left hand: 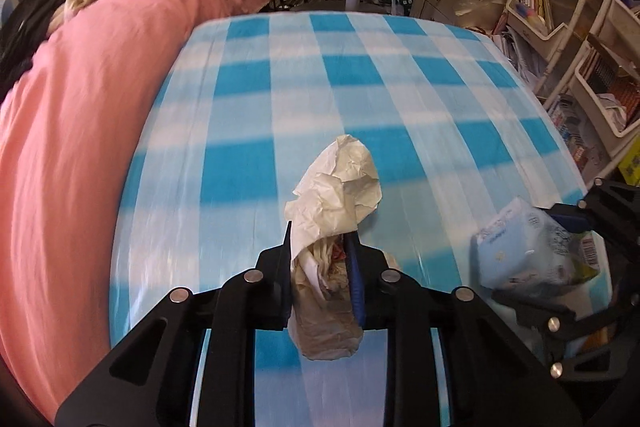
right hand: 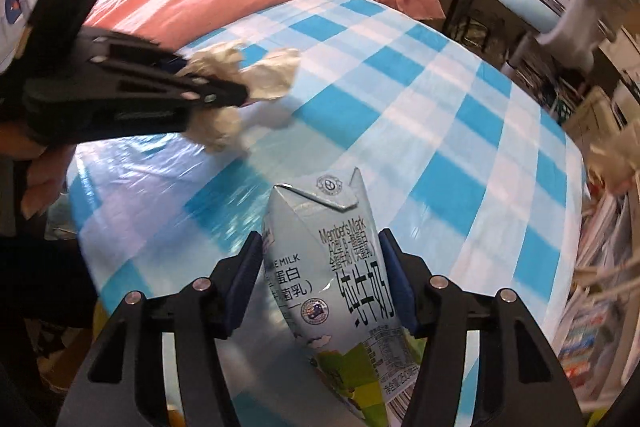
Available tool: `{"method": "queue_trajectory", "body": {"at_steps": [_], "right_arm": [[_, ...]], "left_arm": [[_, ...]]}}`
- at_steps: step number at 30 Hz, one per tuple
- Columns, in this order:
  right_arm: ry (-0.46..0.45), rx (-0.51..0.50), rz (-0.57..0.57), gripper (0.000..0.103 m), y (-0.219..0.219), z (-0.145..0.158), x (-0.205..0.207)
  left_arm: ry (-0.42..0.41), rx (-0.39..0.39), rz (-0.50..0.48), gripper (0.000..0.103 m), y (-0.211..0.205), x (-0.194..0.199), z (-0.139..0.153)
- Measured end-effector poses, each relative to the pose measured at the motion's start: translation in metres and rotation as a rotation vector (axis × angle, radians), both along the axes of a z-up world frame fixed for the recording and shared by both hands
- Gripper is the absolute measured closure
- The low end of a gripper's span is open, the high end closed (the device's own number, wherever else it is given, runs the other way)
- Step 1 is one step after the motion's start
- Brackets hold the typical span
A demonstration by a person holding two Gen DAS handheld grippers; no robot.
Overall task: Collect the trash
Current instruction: 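Lift the tissue pile and milk carton and carry them toward the yellow bin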
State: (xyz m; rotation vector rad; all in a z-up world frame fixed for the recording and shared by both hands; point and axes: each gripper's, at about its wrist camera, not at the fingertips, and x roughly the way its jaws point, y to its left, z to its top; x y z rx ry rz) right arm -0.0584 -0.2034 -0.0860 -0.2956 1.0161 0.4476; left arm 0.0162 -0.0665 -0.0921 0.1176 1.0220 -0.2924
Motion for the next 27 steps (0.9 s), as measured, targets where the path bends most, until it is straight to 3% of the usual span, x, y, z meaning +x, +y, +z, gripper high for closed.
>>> {"method": "queue_trajectory", "body": {"at_steps": [6,11,13,16,19,21,23,25,27], "right_arm": [[-0.028,-0.011,-0.033,0.031,-0.001,0.003,-0.011],[-0.058,-0.034,-0.001,0.025,-0.003,0.006,-0.021],[-0.042,-0.045,-0.008,0.025,-0.007,0.000,-0.019],[-0.020,-0.042,-0.011,0.028,-0.011,-0.006,-0.017],[-0.013,-0.034,0.002,0.038,-0.011,-0.006,-0.016],[-0.015,-0.019,0.000,0.047,-0.011,-0.005,-0.015],[-0.026,0.002,-0.022,0.053,-0.013,-0.001,-0.013],[-0.027,0.037,-0.057,0.054,-0.017,0.002,-0.008],[-0.031,0.059,-0.077,0.054,-0.019,0.003,-0.006]], "left_arm": [[0.068,-0.025,-0.010,0.076,0.020,-0.026,-0.005],[0.043,0.044,-0.063,0.043,0.014,-0.033,-0.003],[0.020,0.086,-0.088,0.036,0.008,-0.035,-0.003],[0.032,0.110,-0.100,0.034,0.004,-0.030,-0.008],[0.062,0.128,-0.108,0.035,-0.001,-0.025,-0.018],[0.079,0.113,-0.113,0.044,-0.002,-0.023,-0.023],[0.079,0.099,-0.120,0.073,-0.005,-0.023,-0.020],[0.086,0.059,-0.124,0.079,-0.007,-0.024,-0.016],[0.049,0.068,-0.127,0.080,-0.012,-0.029,-0.010]]}}
